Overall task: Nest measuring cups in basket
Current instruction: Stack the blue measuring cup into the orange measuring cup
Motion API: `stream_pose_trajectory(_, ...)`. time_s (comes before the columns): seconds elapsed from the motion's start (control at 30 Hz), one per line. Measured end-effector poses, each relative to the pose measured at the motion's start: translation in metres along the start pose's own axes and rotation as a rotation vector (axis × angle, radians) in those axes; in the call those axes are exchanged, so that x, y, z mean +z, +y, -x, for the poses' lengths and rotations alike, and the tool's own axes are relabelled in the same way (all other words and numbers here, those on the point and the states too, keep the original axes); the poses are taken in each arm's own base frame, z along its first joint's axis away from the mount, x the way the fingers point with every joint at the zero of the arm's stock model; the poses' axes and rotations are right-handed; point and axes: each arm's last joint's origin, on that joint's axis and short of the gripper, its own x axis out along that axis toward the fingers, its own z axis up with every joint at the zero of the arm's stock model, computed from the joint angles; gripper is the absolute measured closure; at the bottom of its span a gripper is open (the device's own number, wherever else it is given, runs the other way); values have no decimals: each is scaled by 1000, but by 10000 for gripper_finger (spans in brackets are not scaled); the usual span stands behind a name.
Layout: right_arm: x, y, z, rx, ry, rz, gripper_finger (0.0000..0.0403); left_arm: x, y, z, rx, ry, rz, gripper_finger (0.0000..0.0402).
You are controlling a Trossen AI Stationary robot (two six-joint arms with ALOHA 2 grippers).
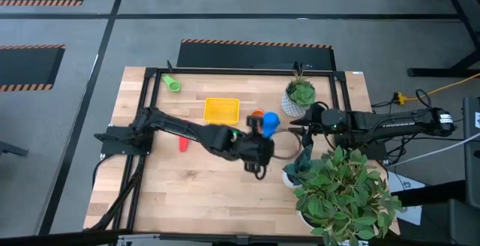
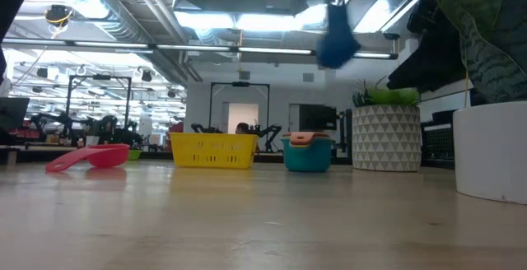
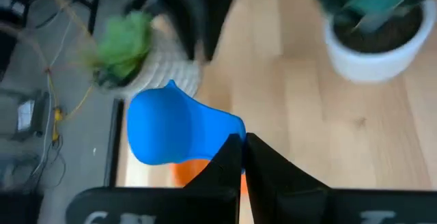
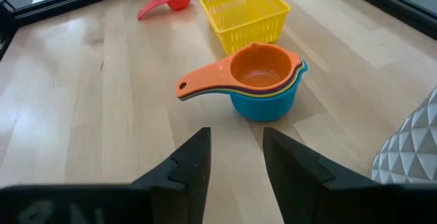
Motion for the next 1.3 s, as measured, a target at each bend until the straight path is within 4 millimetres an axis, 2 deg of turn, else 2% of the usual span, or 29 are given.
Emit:
stream_pose_trajectory(0.2,0,0,0,-1,1,0,265,-8,50,36,14,-2,130,402)
stream_pose_trajectory(0.33,0,0,0,1,-2,0,265,-22,66,40,5,13,190,401)
stream_pose_trajectory(0.4,1,1,-1,3,-5,0,265,-35,66,33,-19,26,205,401)
stream_pose_trajectory(0.53,1,1,-2,6,-7,3,265,-58,61,10,-111,-64,279,401)
stream_pose_trajectory(0.73,2,3,-4,13,-14,1,265,-96,59,-18,-223,-289,451,401)
stream_pose_trajectory(0.9,6,4,-7,24,-53,-6,265,-123,60,-24,-273,-469,556,401)
stream_pose_trajectory(1.07,10,6,-11,36,-100,-15,265,-140,60,-23,-297,-613,597,401)
stream_pose_trajectory(1.3,18,10,-18,42,-179,-10,265,-149,58,-21,-346,-847,631,401)
